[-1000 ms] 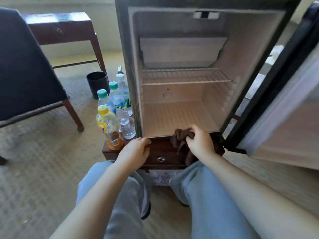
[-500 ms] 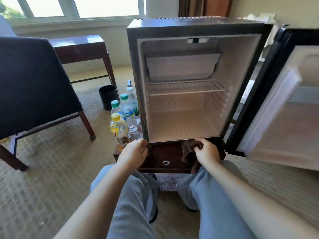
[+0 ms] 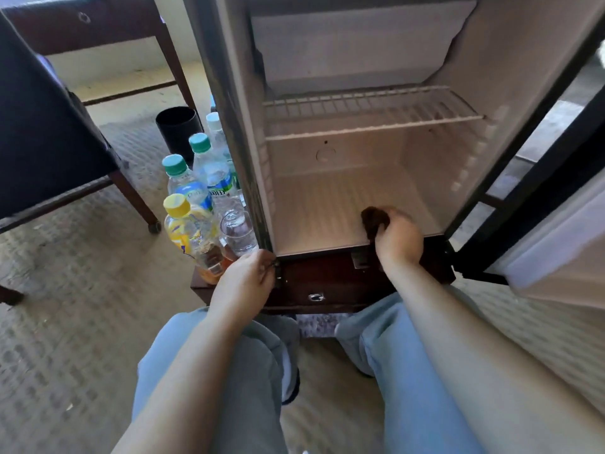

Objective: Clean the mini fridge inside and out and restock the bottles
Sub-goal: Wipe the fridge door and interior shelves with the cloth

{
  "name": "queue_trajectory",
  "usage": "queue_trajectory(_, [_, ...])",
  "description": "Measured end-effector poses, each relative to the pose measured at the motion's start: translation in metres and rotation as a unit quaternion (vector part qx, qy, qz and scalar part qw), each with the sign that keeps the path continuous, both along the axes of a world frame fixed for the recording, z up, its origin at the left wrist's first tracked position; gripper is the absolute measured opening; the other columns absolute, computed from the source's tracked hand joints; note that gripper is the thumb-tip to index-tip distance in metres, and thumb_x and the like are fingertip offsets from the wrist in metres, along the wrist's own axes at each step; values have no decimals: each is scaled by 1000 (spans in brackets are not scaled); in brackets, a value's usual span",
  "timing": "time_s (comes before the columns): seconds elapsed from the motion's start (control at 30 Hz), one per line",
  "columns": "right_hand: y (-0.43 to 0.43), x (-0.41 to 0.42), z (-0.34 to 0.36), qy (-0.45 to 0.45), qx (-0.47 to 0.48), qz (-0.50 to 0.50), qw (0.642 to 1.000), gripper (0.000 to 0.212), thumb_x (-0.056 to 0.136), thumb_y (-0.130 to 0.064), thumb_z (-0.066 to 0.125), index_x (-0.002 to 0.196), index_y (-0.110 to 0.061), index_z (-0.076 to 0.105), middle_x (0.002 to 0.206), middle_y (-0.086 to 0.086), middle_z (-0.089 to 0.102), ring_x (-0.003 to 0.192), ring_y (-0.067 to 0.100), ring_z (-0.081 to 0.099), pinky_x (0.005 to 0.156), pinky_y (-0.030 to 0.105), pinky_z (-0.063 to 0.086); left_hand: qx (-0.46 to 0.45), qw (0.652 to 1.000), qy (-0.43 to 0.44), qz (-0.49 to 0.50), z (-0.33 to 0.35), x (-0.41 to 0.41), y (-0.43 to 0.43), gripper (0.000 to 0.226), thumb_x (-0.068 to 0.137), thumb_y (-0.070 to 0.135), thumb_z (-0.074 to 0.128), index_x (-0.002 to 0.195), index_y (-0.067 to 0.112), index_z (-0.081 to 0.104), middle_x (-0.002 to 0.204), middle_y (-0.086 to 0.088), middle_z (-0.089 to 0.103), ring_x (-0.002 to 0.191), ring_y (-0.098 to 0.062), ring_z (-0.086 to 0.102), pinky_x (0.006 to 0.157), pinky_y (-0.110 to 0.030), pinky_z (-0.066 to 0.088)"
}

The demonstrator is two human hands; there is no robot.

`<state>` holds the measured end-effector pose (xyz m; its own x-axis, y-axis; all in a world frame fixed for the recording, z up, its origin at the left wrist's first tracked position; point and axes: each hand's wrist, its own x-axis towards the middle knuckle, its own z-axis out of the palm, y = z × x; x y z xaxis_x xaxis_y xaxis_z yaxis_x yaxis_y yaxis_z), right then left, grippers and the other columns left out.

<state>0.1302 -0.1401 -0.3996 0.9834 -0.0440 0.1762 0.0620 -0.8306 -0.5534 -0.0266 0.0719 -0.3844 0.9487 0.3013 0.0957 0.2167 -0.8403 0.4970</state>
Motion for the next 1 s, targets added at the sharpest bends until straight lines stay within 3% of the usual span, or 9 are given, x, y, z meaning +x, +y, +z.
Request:
queue_trajectory(0.07, [18,-3,-12,95,-94,49,990,47,92,-7,47,136,-20,52,136,7,53,125,28,48,97,34,41,-40,999,-10,36,1,4,6,19,90,17,56,106,18,66,96,0,68,90,-19,63,75,-29,46])
queue_trajectory(0.17, [57,-26,-28,64,-119,199,971,55,91,-4,48,144,-19,43,153,1,35,143,22,25,113,28,22,-99,992,-19,80,0,6,12,14,91,19,58,102,22,67,85,7,66,82,-11,62,64,-12,38])
queue_trajectory(0.23, [80,-42,-34,27,-90,272,958,54,88,-1,50,140,-17,48,149,2,42,142,23,28,114,28,23,-106,991,-23,82,0,5,12,13,91,18,59,100,22,67,81,8,65,81,-11,62,62,-8,36])
queue_trajectory(0.33, [96,-54,-42,-8,-48,345,937,47,83,4,54,126,-13,63,135,6,57,133,28,44,107,34,36,-96,992,-12,77,-2,2,9,14,91,18,59,102,20,67,86,5,68,82,-13,63,69,-20,39])
queue_trajectory(0.43, [77,-44,-44,-17,-60,386,920,46,85,6,52,126,-12,63,135,7,57,133,27,44,108,33,34,-83,994,-5,67,-3,0,7,14,91,19,59,102,20,67,90,5,69,85,-14,64,73,-26,43])
queue_trajectory(0.57, [7,-9,-35,12,-100,249,963,52,84,2,58,132,-19,58,143,-2,49,137,19,37,109,27,28,-90,994,13,55,1,5,-3,14,89,17,59,99,23,66,83,7,65,81,-12,62,69,-24,38])
queue_trajectory(0.8, [-60,15,-24,34,-56,4,998,47,89,1,46,126,-22,63,130,6,61,119,31,53,98,36,42,-77,997,20,20,10,11,-24,21,92,19,55,111,19,63,85,9,57,76,-7,51,67,-16,33])
queue_trajectory(0.9, [-29,1,-18,53,-20,9,998,40,91,-8,50,123,-27,65,121,7,66,110,31,58,90,33,46,-66,997,27,23,10,8,-26,22,92,19,54,112,19,62,89,9,58,83,-11,55,72,-21,37])
queue_trajectory(1.0, [26,-20,-12,82,74,117,987,33,91,-13,57,116,-30,69,117,2,68,109,24,61,88,27,46,-72,995,16,61,10,3,-24,22,90,17,54,110,19,64,97,4,66,92,-18,61,79,-29,46])
